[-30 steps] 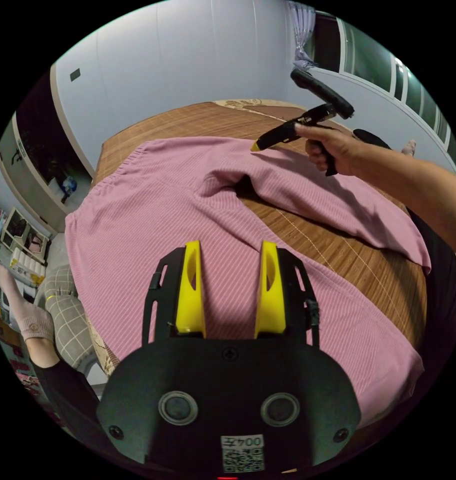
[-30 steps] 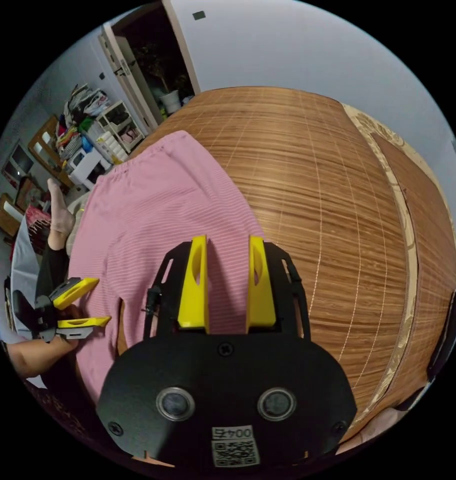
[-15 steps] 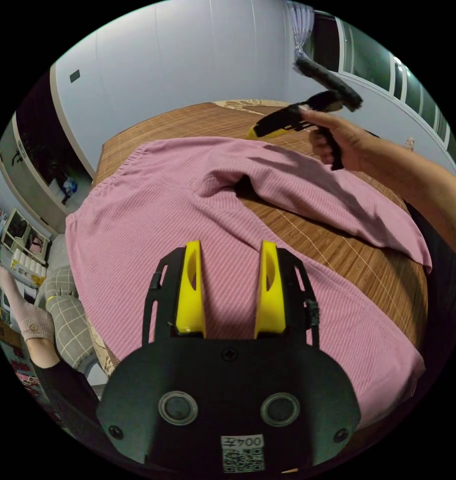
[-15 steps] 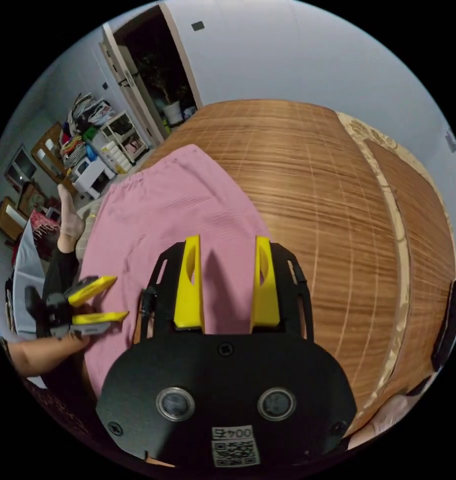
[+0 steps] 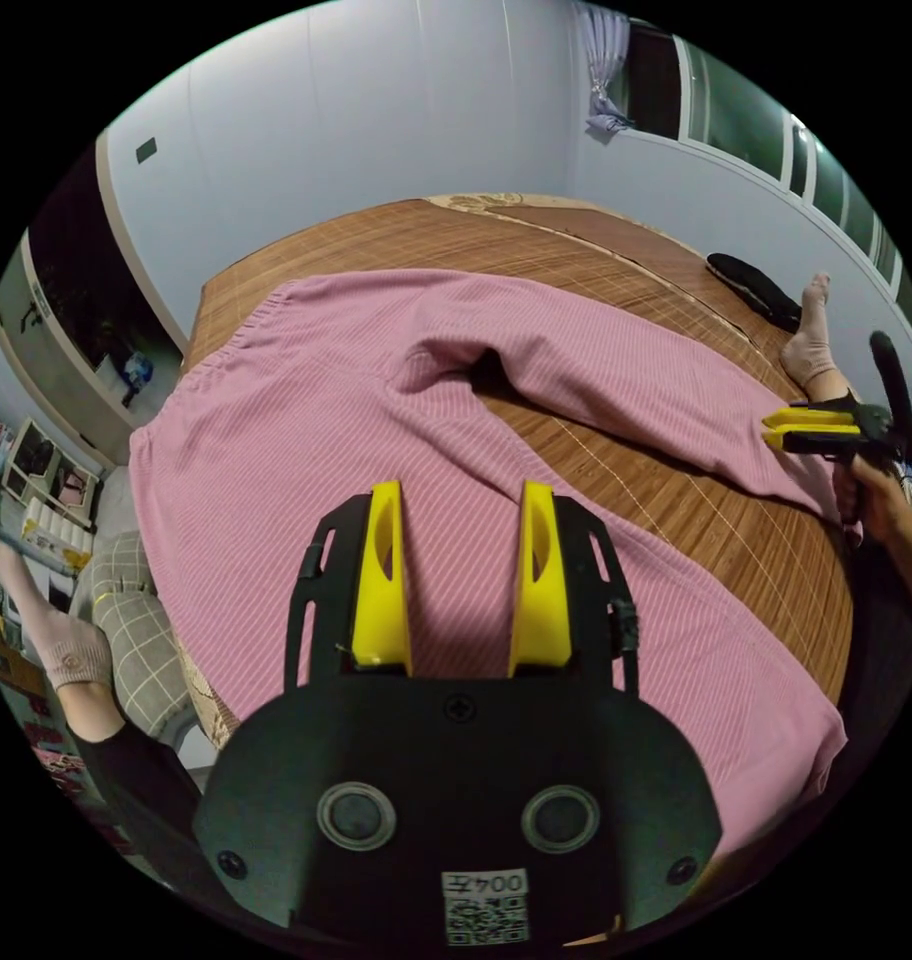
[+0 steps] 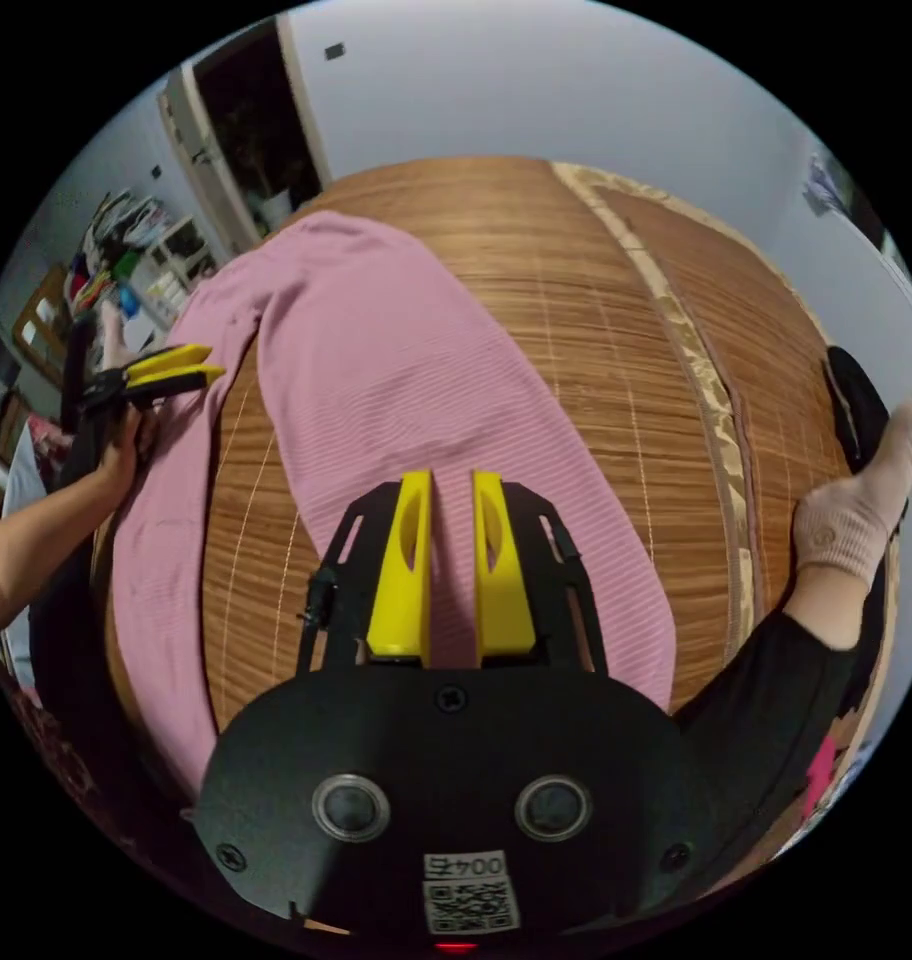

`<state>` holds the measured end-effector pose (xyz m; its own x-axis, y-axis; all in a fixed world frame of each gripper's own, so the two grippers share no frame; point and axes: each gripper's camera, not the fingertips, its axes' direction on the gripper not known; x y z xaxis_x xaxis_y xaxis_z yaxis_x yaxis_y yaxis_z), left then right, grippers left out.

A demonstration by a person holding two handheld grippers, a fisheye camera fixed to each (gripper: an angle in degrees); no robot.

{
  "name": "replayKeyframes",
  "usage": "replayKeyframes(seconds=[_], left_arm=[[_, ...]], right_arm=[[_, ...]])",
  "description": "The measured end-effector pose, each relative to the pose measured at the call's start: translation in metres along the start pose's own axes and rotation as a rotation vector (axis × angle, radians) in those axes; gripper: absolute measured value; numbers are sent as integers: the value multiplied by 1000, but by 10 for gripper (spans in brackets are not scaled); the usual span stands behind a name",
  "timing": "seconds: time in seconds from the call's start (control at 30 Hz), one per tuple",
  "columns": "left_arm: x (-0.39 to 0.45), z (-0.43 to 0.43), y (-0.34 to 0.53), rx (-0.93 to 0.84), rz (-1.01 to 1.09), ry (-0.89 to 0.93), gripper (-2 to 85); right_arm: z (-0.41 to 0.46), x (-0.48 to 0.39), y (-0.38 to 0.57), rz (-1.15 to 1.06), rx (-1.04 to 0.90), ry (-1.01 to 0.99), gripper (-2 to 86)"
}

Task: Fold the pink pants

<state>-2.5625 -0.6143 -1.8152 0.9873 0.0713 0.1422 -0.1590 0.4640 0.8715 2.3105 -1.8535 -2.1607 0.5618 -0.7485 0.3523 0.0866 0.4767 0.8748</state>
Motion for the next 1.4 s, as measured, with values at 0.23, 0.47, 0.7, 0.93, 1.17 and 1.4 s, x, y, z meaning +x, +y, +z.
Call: replayKeyframes(seconds=[0.23, 0.47, 0.7, 0.93, 1.17, 1.4], left_arm=[[-3, -4, -9, -43, -39, 20, 129], [-1, -28, -32, 50, -73, -29, 57], [10, -5, -62, 2, -61, -83, 76], [9, 3, -80, -13, -80, -72, 74], [0, -10, -75, -13, -56, -109, 24], [-53, -28, -43, 0, -112, 26, 20]], right_arm=[[4, 3, 17, 79, 87, 46, 39], [8, 2, 25, 76, 89, 66, 38], [12, 17, 33, 129, 98, -30, 34], [18, 15, 37, 120, 93, -1, 33], [26, 19, 40, 127, 92, -13, 22], [36, 19, 39, 123, 84, 8, 15]])
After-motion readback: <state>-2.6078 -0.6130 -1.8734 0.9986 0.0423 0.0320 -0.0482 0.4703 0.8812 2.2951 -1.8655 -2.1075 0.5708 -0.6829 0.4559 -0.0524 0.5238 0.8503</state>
